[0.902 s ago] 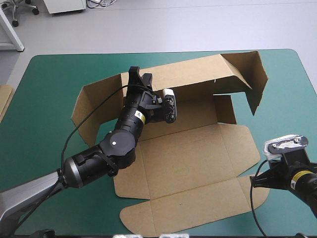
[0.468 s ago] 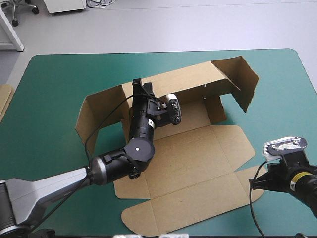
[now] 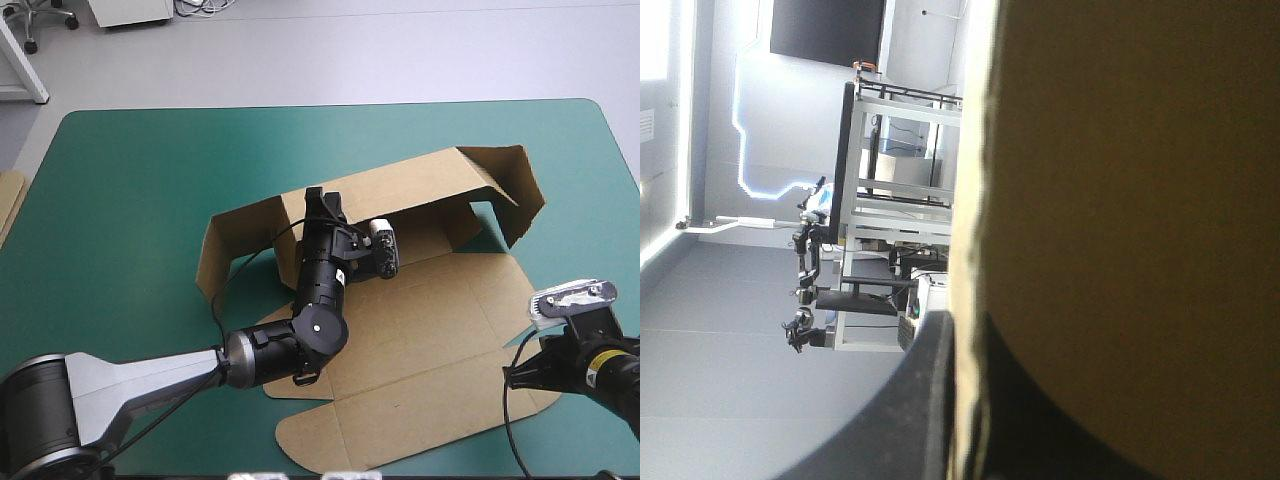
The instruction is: Fold the box
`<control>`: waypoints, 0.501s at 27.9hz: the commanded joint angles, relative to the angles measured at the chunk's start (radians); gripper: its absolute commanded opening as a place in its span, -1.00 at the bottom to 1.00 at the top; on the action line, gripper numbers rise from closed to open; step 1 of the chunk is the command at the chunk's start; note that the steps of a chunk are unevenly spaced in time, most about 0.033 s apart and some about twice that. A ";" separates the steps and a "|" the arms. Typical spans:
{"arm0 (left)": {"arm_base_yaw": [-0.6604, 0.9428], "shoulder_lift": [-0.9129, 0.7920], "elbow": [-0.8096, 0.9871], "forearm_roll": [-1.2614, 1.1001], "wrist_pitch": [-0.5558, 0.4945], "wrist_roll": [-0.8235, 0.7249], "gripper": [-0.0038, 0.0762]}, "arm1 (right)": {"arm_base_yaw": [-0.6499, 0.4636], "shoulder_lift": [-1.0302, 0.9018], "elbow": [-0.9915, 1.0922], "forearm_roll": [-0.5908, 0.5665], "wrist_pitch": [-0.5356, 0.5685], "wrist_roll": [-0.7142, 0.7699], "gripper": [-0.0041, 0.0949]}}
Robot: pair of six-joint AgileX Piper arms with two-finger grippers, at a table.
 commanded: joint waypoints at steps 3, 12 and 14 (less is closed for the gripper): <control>0.009 -0.044 0.012 0.132 0.025 -0.038 -0.93 | 0.001 -0.006 -0.032 -0.015 -0.035 -0.003 -0.92; 0.057 -0.033 0.012 0.133 0.018 -0.039 -0.93 | 0.001 0.004 -0.140 -0.038 -0.045 -0.007 -0.92; 0.060 -0.033 0.012 0.133 0.013 -0.039 -0.93 | 0.001 0.058 -0.232 -0.079 -0.013 0.008 -0.92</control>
